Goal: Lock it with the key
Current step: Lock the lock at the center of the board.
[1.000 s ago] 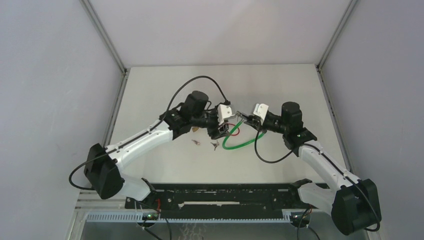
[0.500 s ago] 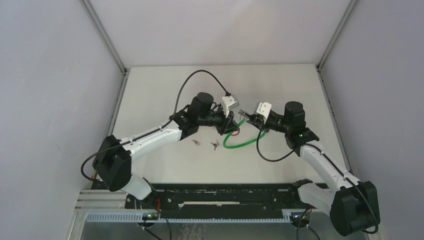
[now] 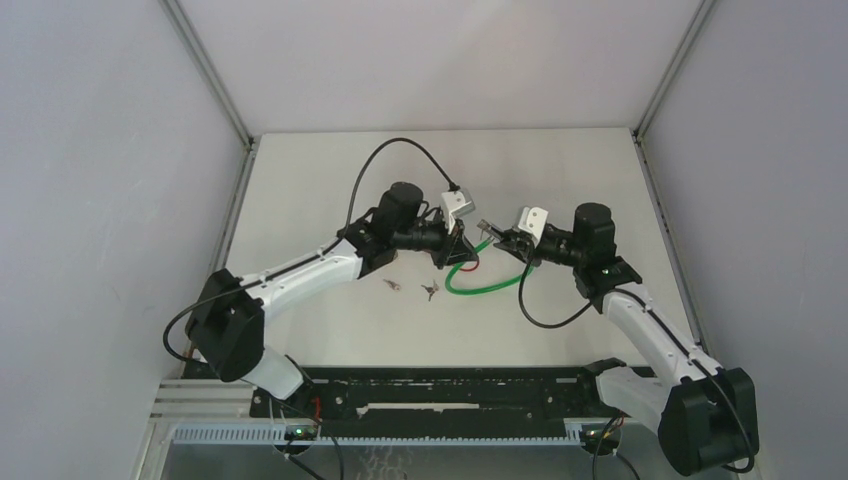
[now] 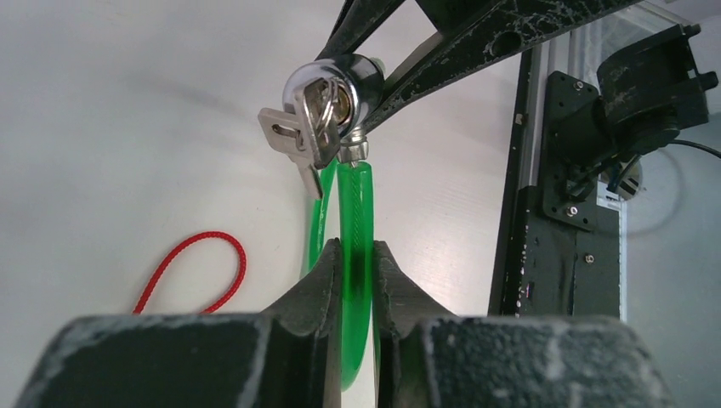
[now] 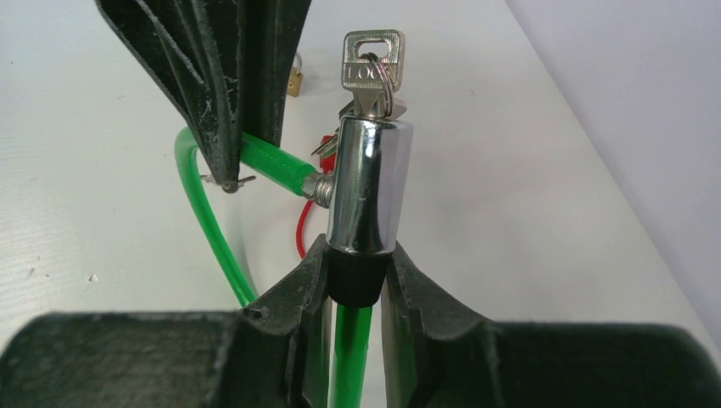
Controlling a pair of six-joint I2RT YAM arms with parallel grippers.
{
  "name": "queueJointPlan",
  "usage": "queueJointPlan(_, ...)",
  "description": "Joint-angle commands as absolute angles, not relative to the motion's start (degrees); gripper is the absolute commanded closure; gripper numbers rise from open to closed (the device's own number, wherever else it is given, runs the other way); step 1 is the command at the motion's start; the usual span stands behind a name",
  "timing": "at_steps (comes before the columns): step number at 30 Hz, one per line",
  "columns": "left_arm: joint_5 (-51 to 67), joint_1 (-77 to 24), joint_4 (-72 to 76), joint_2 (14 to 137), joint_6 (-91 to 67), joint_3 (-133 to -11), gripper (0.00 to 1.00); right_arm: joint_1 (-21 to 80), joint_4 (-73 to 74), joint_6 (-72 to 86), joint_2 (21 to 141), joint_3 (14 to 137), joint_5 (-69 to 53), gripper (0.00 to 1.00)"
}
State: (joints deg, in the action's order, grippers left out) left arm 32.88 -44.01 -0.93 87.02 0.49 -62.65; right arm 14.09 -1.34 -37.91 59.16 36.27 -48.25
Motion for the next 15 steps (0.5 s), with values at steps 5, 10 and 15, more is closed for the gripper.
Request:
queueJointPlan(5,32.44,-37.64,5.26,87.97,-0.18,-62.93,1.00,14.63,4.09,-38.92,56.80,35.23,-56.70,1.00)
queueJointPlan(10,32.26,-36.09,7.95,89.28,-4.73,-63.63,1.00,15.29,4.26,-39.05,56.69,35.15,-56.71,1.00)
queueJointPlan(15,32.28,-35.08,8.91,89.50,-4.26,-63.94,0.99,16.68,3.70,-39.43,56.61,34.63,-56.10,0.96)
